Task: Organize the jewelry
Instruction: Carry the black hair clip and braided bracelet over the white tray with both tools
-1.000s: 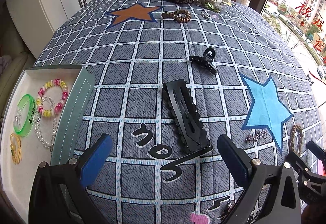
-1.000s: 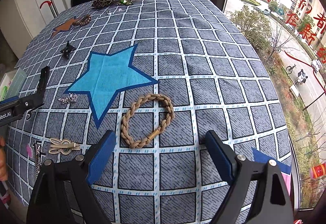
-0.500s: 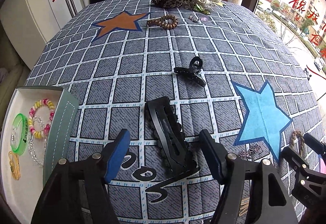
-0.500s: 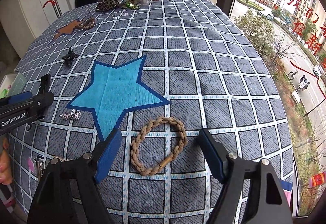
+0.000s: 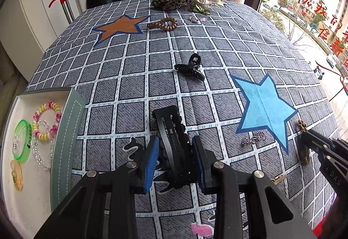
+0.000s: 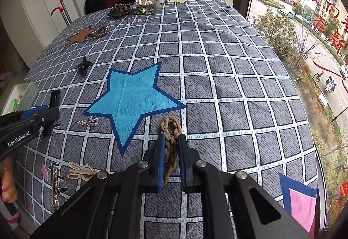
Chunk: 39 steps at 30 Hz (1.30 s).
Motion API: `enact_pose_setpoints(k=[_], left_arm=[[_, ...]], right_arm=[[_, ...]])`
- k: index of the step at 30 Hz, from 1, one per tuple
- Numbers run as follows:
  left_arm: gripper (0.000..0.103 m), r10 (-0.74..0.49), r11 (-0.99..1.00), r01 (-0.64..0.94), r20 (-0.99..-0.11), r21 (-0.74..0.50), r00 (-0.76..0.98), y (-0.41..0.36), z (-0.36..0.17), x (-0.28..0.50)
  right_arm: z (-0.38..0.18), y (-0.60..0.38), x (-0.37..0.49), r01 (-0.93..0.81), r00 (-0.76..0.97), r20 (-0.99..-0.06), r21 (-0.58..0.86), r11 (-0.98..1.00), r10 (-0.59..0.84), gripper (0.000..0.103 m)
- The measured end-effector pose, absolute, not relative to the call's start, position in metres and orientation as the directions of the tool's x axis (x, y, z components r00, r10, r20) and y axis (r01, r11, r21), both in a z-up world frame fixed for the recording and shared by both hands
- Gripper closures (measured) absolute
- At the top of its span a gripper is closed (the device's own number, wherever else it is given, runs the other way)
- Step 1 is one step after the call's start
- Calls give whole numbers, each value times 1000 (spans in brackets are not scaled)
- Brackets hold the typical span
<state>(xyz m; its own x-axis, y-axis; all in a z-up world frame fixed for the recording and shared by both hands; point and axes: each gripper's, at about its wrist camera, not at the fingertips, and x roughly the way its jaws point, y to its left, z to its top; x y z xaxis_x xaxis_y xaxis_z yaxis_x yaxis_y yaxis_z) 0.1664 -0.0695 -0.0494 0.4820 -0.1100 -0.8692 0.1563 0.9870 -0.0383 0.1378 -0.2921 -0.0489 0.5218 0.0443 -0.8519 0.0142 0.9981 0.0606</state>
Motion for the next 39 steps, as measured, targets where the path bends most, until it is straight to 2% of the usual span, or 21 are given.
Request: enact_pose_setpoints(k=[12,23,31,39], left_arm=[[64,-168,977,201,-840,-73,516,-54,-21,117],[64,-193,971,229,-807,-74,557,-32,0,75],[64,-190,976,204,-778,-80,599,0,12,55],[64,-133,990,121,-766,-73,629,52,14,44]], right_arm=[[-33,-296,107,-6,527,-840,150,989,131,91],[-17,-271,88,-51,534,-830,161,986,163,91],[-2,-234,82,-120,540,-817,162,979,202,91],[15,-177,85,-225,528,-799,195,955,288,91]])
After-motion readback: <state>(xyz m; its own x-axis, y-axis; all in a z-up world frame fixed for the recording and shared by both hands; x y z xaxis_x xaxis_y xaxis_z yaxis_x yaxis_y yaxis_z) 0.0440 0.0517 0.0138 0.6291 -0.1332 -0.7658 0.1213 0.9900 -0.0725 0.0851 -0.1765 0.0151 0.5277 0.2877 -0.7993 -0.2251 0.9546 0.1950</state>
